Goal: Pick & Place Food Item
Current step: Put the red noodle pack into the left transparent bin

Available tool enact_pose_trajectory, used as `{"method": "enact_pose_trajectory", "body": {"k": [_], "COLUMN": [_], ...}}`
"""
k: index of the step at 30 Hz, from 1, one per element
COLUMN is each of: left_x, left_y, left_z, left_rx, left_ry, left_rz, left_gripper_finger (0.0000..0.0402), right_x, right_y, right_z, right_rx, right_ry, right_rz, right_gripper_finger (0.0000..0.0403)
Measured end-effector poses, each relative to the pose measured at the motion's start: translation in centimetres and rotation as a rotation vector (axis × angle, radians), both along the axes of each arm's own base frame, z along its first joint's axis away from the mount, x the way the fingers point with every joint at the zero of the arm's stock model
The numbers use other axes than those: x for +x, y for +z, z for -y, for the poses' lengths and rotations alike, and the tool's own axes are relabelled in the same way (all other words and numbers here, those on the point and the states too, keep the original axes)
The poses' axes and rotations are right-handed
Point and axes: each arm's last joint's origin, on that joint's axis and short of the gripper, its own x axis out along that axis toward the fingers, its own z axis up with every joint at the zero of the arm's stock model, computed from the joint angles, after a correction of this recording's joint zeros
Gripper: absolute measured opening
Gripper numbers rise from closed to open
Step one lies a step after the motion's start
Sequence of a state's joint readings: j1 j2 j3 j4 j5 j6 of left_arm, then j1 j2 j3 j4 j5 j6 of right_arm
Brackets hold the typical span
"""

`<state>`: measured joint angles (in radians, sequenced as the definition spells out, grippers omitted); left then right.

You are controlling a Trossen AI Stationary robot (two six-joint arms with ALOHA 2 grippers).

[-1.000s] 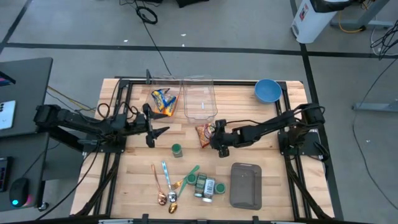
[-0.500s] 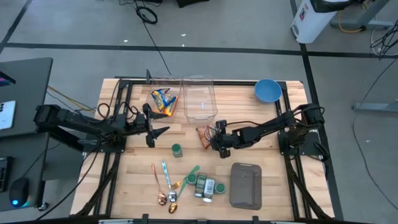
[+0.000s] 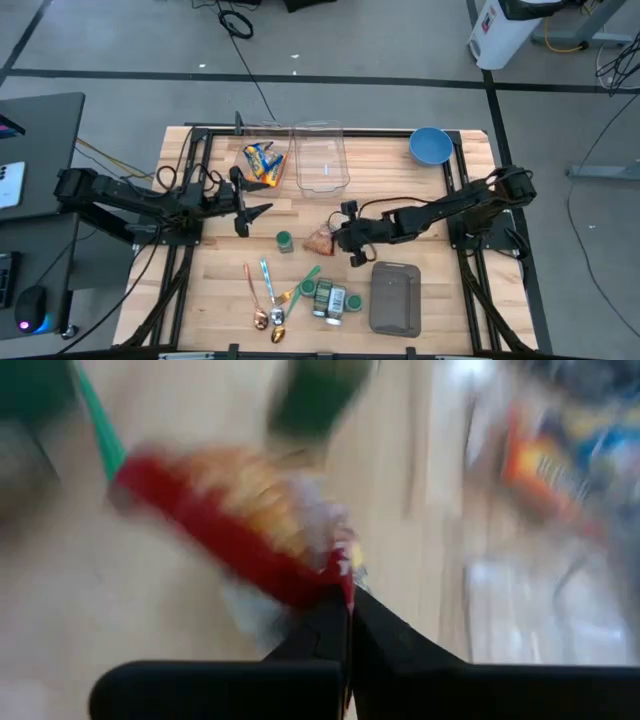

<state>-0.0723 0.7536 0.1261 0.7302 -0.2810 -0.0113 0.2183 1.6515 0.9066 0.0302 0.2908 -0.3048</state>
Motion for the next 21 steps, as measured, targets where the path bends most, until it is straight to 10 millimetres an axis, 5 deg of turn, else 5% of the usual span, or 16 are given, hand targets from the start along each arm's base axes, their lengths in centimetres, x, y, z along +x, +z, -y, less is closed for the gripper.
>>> {"method": "enact_pose_trajectory", "body": {"k": [10,15,21], "left_x": [0.0,-0.1,-0.3], "left_y": [0.5,1.1,1.7], "left_z": [0.1,0.4,0.7], "left_rx": [0.015,0.053,0.069], "left_ry": [-0.050,-0.145,-0.225], "left_rz": [0.054,0.110,0.171], "left_gripper_finger": [0.0279,0.0279,0.0279], "right_x": [0.6,1.1,1.5], "right_y": [8.1,9.5,9.8], "right_z": [-0.2,1.3,3.8], "right_rx": [0.212,0.334,0.394], "right_ry": [0.349,0.506,0.398], "right_rz": [0.542,0.692,0.733], "right_gripper_finger": [0.0001,0.0001,0.0000]}}
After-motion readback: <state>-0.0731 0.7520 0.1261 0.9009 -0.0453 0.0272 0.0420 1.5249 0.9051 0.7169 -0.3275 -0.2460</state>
